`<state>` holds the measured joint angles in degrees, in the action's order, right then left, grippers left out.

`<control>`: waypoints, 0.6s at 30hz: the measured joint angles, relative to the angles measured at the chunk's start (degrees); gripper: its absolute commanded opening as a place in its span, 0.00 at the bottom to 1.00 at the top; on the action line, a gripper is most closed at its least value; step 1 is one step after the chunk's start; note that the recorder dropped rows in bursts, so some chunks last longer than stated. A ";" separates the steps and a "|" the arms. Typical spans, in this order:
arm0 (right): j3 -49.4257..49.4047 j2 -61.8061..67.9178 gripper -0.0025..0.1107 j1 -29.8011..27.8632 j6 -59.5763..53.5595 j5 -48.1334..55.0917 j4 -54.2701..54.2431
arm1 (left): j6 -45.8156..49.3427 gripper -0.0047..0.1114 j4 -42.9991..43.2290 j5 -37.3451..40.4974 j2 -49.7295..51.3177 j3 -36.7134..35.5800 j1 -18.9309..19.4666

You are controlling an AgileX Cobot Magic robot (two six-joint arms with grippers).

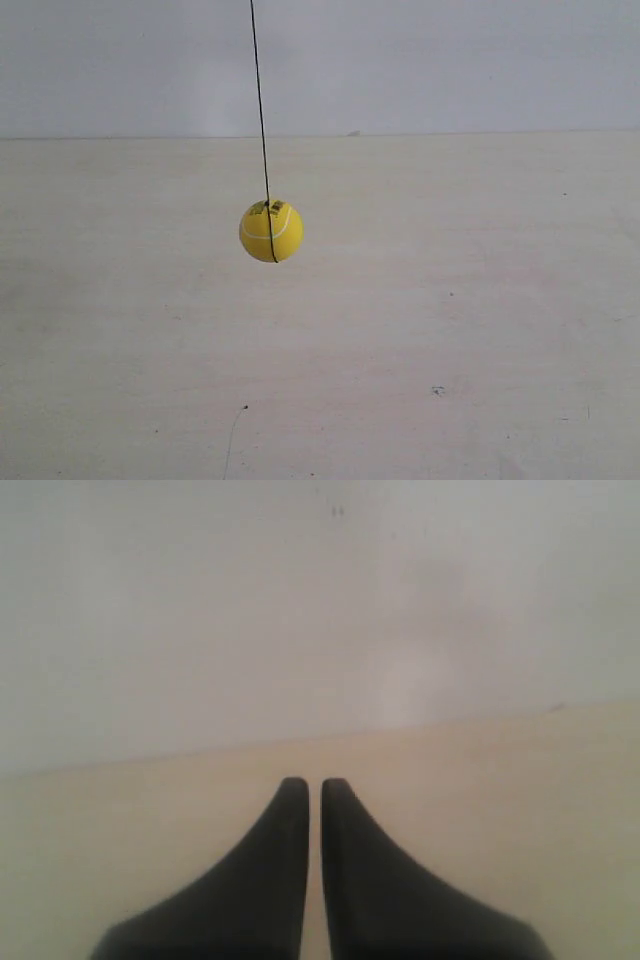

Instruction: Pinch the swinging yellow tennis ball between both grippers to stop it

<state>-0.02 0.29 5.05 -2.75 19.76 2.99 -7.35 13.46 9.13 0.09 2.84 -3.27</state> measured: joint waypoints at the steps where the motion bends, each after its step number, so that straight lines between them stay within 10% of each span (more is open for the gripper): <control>1: 0.00 0.00 0.02 0.00 0.00 0.00 0.00 | -0.11 0.08 0.00 0.92 0.00 -1.07 0.15; 18: 0.00 0.00 0.02 0.00 0.00 -0.21 0.00 | -0.11 0.08 -0.24 11.52 0.00 -2.62 0.83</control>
<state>-0.02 0.29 5.05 -2.75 19.55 2.99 -7.46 13.22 20.65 0.09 0.21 -2.43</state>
